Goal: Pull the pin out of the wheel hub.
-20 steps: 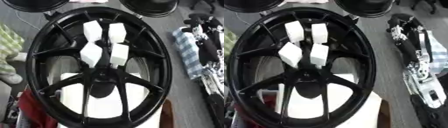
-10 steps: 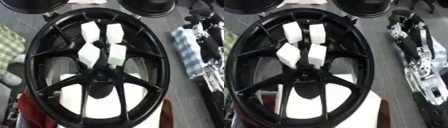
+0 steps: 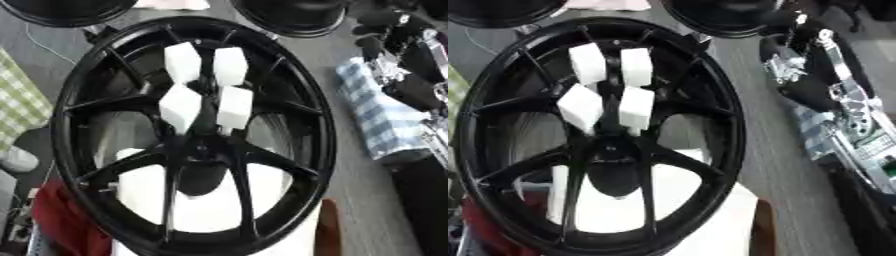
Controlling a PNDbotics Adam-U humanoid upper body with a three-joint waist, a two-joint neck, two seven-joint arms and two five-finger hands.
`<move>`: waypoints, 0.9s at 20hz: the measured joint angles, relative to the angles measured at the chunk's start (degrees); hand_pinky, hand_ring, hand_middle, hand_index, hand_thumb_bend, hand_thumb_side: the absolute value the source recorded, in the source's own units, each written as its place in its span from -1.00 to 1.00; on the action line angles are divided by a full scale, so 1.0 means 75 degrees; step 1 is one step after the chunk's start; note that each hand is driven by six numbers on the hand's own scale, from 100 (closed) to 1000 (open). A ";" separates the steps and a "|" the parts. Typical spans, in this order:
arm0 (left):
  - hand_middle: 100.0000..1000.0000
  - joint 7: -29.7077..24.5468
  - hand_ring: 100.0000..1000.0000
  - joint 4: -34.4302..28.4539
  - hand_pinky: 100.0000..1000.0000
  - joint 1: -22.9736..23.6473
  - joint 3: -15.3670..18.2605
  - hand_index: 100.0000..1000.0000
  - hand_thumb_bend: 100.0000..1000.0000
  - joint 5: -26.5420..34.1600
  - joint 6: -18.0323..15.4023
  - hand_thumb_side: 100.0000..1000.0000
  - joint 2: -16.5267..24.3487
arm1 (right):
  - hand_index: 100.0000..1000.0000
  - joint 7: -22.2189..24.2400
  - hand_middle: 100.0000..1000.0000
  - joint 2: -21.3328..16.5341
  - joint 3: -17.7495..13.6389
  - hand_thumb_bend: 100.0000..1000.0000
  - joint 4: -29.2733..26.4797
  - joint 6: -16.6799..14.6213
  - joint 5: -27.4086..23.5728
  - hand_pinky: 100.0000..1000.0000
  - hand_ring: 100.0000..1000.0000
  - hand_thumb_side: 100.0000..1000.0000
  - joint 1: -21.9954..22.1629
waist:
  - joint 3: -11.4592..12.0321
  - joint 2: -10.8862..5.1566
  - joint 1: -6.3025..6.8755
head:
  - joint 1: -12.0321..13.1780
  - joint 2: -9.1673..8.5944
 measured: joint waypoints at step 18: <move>0.05 -0.0126 0.19 0.0000 1.00 0.0089 -0.0146 0.62 -1.00 -0.0060 -0.0015 0.26 0.0114 | 0.50 0.1925 0.45 -0.3079 0.1323 -0.72 -0.0019 0.0220 0.1443 0.48 0.49 -0.44 -0.2293 | 0.0139 -0.0034 -0.0010 | -0.0194 0.0004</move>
